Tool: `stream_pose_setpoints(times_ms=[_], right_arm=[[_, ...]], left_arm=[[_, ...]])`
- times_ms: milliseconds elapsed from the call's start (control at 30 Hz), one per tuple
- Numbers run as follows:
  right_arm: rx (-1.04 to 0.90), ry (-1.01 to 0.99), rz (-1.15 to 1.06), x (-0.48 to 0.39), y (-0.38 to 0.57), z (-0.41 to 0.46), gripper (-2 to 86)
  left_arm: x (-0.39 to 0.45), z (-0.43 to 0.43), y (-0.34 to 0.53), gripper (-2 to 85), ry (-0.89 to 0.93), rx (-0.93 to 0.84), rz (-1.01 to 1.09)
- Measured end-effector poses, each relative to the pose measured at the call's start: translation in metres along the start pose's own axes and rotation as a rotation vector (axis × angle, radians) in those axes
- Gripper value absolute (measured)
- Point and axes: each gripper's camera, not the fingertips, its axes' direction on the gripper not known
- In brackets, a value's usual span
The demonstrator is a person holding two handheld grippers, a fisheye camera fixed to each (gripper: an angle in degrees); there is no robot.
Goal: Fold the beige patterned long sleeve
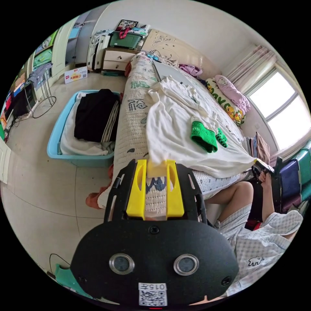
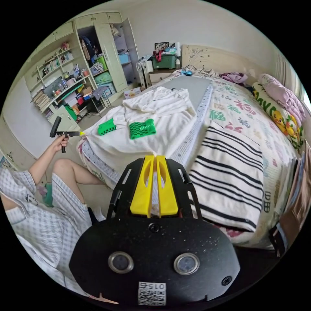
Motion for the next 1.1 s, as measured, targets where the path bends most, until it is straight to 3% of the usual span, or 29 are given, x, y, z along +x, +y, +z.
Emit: stream_pose_setpoints(times_ms=[167,367,633,967,1100], right_arm=[[-0.050,-0.003,0.030,0.007,0.026,0.008,-0.8],[-0.081,0.044,0.041,0.016,0.022,0.029,-0.7],[-0.112,0.102,0.077,0.045,0.024,0.028,-0.5],[-0.313,0.082,0.072,0.081,0.021,0.047,6.1],[-0.179,0.095,0.124,0.103,0.009,0.008,6.1]], left_arm=[[0.013,0.012,0.003,9.8,-0.092,-0.025,-0.002],[0.024,0.005,0.012,2.2,0.003,-0.034,0.019],[0.094,-0.042,0.063,0.6,0.027,-0.041,0.185],[0.122,0.004,0.105,2.3,-0.098,-0.230,0.202],[0.126,-0.032,0.118,3.8,-0.239,-0.179,0.172]])
